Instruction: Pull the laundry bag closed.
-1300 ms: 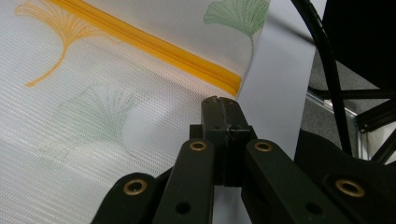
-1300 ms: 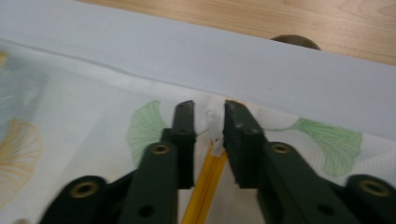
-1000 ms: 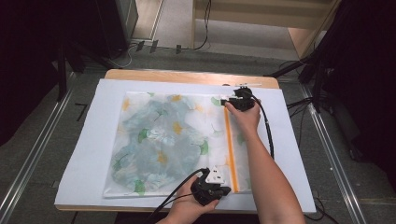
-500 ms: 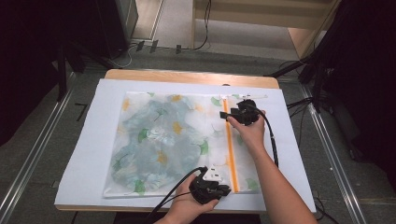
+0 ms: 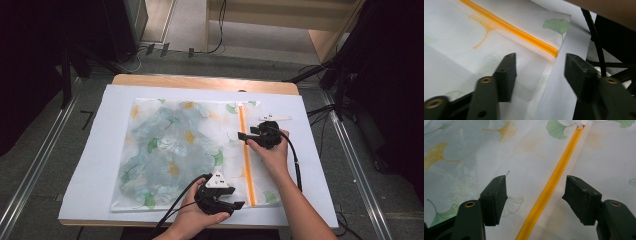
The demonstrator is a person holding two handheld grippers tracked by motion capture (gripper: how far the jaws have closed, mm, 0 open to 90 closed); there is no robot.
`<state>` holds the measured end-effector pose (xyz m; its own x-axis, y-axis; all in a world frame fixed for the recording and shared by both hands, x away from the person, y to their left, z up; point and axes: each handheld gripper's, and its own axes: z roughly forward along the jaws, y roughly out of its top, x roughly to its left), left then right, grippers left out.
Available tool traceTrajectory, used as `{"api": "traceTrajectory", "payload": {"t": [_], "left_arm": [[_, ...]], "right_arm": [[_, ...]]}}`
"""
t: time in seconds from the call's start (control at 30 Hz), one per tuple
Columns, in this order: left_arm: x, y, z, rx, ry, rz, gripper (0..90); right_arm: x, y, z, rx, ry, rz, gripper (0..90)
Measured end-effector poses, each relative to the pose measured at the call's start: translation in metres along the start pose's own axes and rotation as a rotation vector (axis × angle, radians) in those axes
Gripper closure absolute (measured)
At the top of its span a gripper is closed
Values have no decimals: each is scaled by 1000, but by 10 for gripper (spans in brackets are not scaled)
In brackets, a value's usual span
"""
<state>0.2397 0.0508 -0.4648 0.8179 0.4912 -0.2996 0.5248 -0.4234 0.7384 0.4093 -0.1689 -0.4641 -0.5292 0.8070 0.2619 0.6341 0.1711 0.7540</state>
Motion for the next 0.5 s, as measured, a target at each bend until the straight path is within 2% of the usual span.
{"api": "traceTrajectory", "payload": {"t": [0.13, 0.2, 0.37, 0.4, 0.47, 0.5], "left_arm": [[14, 4, -16, -50, 14, -11, 265], [19, 6, -22, -63, 45, -6, 211], [33, 7, -41, -95, 71, 3, 71], [36, 6, -44, -104, 73, 2, 21], [42, 6, -53, -124, 74, -10, 0], [45, 7, -57, -138, 89, -16, 0]], "right_arm": [[5, -9, -6, 5, -1, -19, 296], [7, -13, -10, 2, -3, -23, 279], [10, -22, -22, -19, -3, -29, 227], [11, -24, -24, -24, -2, -29, 207], [12, -28, -29, -36, -12, -34, 171], [12, -29, -32, -37, -12, -31, 165]]}}
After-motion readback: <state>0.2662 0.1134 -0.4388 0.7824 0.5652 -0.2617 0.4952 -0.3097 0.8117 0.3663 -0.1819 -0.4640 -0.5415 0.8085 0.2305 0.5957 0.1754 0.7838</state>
